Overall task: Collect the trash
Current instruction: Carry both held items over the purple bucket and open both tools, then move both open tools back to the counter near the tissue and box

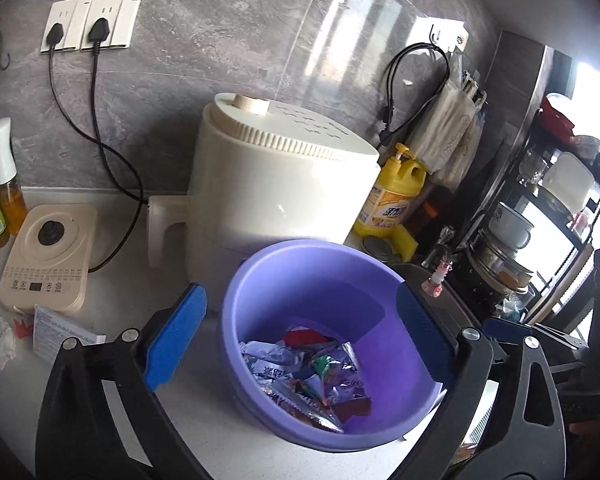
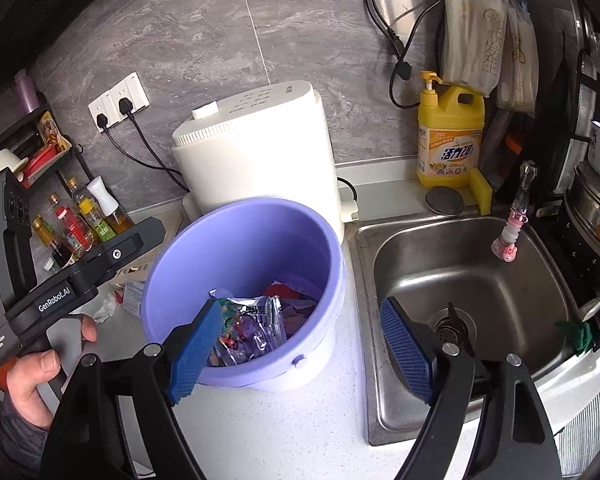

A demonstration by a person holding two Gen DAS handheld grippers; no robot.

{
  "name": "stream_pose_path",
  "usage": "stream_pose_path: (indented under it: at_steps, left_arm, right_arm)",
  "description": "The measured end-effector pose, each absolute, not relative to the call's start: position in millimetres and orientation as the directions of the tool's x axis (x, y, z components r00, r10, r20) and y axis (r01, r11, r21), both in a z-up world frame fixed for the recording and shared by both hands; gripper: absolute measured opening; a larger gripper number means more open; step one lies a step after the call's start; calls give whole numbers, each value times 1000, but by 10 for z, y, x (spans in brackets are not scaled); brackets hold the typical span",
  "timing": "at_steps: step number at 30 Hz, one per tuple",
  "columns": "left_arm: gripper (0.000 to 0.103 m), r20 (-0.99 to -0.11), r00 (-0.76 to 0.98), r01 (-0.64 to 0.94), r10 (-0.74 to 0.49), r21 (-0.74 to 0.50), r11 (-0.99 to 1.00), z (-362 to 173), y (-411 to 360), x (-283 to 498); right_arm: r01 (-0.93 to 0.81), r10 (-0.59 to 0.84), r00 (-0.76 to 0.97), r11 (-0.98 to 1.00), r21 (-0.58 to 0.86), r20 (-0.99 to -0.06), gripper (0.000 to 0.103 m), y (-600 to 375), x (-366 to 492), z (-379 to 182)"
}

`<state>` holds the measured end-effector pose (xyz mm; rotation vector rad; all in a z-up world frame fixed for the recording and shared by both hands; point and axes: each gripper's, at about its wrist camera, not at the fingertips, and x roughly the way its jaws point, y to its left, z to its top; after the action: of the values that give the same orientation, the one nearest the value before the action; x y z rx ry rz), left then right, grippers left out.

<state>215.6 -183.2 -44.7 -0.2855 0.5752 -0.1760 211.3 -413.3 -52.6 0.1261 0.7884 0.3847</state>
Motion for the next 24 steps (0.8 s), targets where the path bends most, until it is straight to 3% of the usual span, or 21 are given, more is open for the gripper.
stream_pose_path:
  at_steps: [24]
  left_arm:
    - [95,-575,813,-315,95,-295,902,-638,-260,1316]
  right_arm:
    - [-612,585,487,758,223,-649,84,-2574,1966,-402]
